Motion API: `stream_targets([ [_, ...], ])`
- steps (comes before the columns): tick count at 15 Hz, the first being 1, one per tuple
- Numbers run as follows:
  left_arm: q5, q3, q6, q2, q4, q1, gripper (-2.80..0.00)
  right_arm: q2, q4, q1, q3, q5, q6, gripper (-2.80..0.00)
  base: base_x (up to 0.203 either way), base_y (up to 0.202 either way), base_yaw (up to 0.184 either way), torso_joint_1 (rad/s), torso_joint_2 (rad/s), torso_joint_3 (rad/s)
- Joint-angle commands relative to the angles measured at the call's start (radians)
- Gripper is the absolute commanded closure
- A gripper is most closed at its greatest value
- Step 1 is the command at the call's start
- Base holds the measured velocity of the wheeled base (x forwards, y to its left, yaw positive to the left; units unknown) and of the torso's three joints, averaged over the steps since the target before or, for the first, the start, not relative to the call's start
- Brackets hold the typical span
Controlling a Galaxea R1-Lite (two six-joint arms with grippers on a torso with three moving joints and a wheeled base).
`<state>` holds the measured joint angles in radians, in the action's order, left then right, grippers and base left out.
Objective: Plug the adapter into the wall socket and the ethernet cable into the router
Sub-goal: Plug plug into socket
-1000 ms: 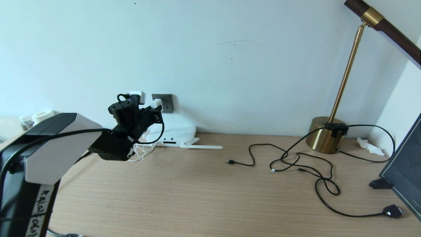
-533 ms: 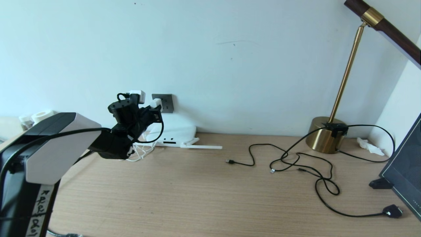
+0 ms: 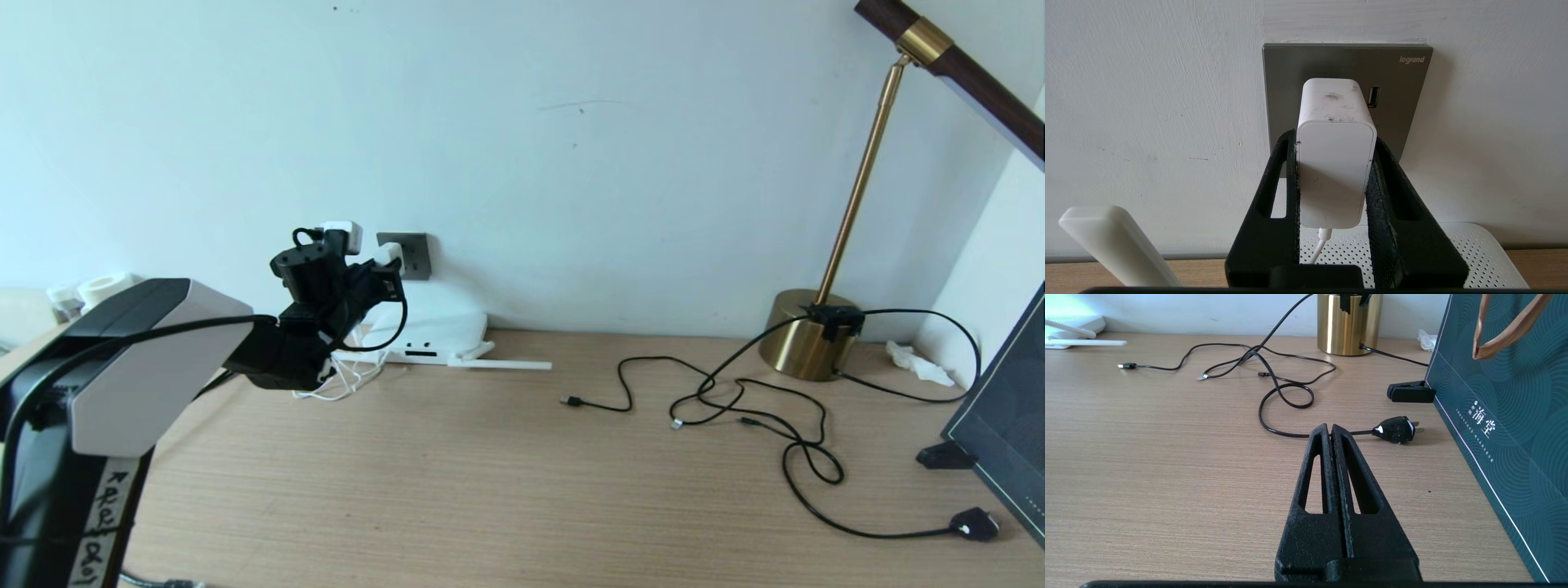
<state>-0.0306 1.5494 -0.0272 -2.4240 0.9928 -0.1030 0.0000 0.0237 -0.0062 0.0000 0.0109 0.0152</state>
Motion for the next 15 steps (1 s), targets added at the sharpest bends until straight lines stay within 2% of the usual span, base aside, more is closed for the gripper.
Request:
stream_targets([
  [1,0.000,0.005,0.000,-0.005,0.007,0.000,0.00,0.000,0.001,0.000,0.012,0.000,0.000,0.00,0.000,0.000,0.000,0.000,0.00,0.000],
  [15,0.001,0.029,0.000,-0.029,0.004,-0.001,0.00,0.000,0.001,0.000,0.012,0.000,0.000,0.00,0.000,0.000,0.000,0.000,0.00,0.000],
])
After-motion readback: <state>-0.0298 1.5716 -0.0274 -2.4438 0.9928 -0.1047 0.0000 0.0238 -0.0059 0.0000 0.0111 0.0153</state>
